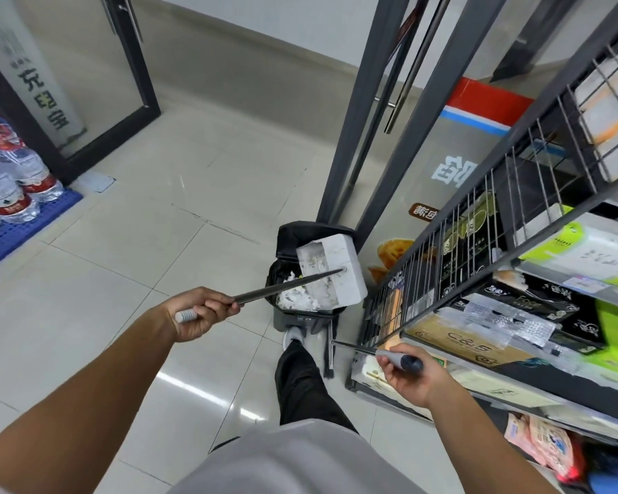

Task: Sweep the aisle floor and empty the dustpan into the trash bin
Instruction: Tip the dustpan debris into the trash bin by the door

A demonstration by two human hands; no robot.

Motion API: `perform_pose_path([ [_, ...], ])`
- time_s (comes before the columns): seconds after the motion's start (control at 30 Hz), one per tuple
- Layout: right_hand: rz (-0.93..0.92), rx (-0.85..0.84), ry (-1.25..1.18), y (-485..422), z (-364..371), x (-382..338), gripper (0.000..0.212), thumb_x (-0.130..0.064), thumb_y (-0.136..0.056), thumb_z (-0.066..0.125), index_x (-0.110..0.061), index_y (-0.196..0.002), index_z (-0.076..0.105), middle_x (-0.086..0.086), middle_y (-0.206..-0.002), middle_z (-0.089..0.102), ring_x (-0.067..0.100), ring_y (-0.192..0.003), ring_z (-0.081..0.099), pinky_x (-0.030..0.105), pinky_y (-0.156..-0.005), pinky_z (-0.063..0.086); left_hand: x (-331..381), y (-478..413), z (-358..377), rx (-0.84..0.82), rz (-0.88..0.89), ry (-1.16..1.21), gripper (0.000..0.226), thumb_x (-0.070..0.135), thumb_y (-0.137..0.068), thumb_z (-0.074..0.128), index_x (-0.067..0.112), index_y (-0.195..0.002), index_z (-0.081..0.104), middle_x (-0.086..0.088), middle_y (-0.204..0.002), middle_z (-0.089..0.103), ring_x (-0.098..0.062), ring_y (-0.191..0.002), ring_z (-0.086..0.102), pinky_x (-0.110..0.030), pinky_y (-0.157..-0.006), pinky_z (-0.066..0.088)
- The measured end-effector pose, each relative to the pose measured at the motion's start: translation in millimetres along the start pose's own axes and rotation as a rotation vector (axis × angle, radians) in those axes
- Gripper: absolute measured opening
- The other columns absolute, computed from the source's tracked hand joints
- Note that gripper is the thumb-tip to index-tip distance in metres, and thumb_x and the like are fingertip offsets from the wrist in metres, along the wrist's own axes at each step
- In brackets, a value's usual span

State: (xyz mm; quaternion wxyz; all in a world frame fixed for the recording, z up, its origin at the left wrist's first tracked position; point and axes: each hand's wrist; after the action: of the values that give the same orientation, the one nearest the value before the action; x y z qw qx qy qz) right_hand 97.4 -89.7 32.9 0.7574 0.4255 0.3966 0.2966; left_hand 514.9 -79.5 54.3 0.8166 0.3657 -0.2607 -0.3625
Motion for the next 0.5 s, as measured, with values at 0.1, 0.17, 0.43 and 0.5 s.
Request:
perform_pose_path([
  [0.1, 0.006, 0.045, 0.053, 1, 22, 1, 0.071, 0.006, -0.054, 0.08, 0.0, -0.117, 0.05, 0.028, -0.086, 0.058, 0.027, -0.053, 0.06, 0.027, -0.042, 0.052, 10, 13, 8, 0.004, 0.022, 0.004, 0.017, 0.003, -0.079, 0.048, 0.0, -0.096, 0.049, -0.007, -0.07, 0.05, -0.004, -0.025, 0.038, -0.006, -0.022, 0.026],
  [0.17, 0.014, 0.073, 0.086, -2, 34, 4, 0.036, 0.001, -0.08, 0.064, 0.0, -0.113, 0.049, 0.026, -0.087, 0.057, 0.027, -0.053, 0.06, 0.027, -0.042, 0.053, 11, 21, 7, -0.002, 0.036, 0.011, 0.024, 0.001, -0.078, 0.052, 0.0, -0.101, 0.049, -0.007, -0.071, 0.05, -0.004, -0.026, 0.038, -0.007, -0.022, 0.026],
  [0.43, 0.045, 0.076, 0.219, 10, 43, 33, 0.008, -0.003, -0.089, 0.057, 0.003, -0.084, 0.055, 0.021, -0.077, 0.059, 0.024, -0.062, 0.058, 0.022, -0.042, 0.053, -15, 39, -13, 0.068, 0.09, -0.125, 0.013, 0.006, -0.097, 0.037, 0.001, -0.095, 0.049, -0.009, -0.071, 0.052, -0.002, -0.03, 0.037, -0.007, -0.023, 0.024],
  [0.5, 0.046, 0.092, 0.223, 14, 38, 38, 0.009, -0.002, -0.089, 0.057, 0.004, -0.082, 0.055, 0.023, -0.079, 0.06, 0.024, -0.065, 0.058, 0.022, -0.041, 0.053, -18, 44, -19, 0.07, 0.098, -0.172, 0.011, 0.005, -0.096, 0.038, 0.004, -0.094, 0.049, -0.008, -0.074, 0.05, -0.002, -0.031, 0.036, -0.007, -0.023, 0.025],
])
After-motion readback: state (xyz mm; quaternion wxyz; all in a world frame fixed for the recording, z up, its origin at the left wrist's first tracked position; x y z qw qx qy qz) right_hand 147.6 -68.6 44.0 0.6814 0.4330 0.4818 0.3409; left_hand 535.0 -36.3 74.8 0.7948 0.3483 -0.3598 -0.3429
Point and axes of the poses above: each hand's wrist, its own y-axis away from the middle knuckle, its own z-axis out of the palm, x = y × z
